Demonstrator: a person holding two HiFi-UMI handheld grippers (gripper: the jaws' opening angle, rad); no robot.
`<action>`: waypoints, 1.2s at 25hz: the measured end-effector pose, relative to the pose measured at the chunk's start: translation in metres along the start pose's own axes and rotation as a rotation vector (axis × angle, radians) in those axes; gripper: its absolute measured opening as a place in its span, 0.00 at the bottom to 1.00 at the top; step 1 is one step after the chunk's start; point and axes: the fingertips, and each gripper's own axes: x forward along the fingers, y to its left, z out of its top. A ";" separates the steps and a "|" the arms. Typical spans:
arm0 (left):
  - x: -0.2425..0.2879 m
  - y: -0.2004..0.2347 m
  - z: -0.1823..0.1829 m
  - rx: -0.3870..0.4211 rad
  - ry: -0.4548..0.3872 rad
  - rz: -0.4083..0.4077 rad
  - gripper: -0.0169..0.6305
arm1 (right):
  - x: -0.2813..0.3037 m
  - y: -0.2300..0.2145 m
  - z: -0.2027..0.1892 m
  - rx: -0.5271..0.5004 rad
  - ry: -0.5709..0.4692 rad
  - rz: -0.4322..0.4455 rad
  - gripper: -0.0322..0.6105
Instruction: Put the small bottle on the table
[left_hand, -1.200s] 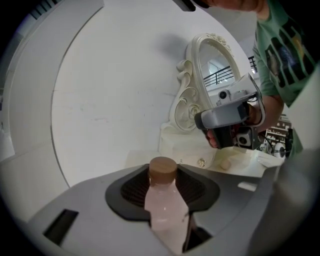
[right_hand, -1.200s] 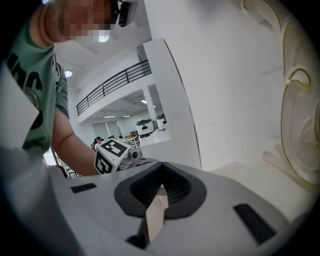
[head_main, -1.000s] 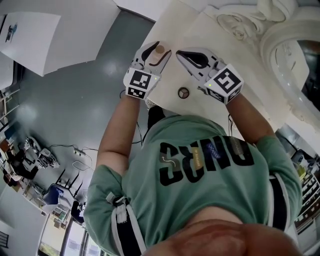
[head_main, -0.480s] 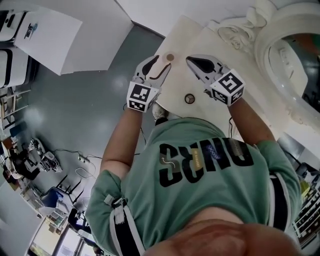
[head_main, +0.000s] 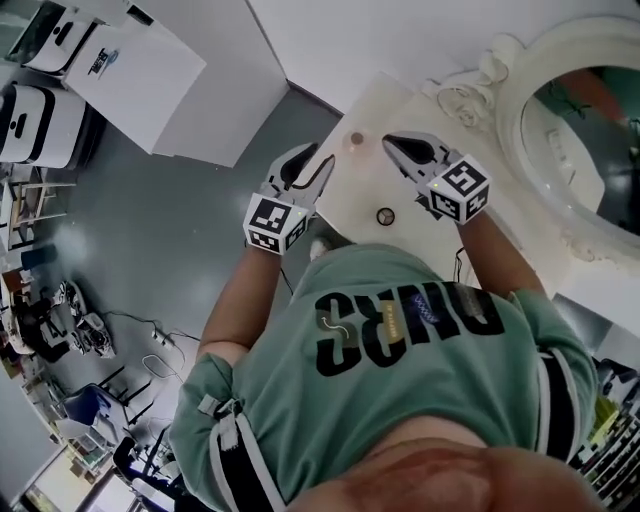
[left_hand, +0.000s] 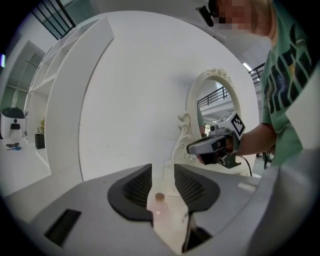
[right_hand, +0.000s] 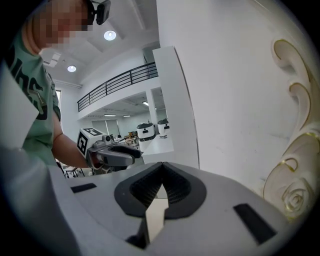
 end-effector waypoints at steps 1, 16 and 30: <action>-0.007 0.000 0.006 -0.001 -0.011 0.006 0.24 | -0.003 0.003 0.005 -0.003 -0.001 -0.001 0.04; -0.083 -0.039 0.058 -0.034 -0.091 -0.001 0.05 | -0.048 0.060 0.049 -0.040 -0.039 0.003 0.04; -0.103 -0.052 0.065 -0.027 -0.080 0.008 0.04 | -0.077 0.064 0.050 -0.008 -0.078 -0.058 0.04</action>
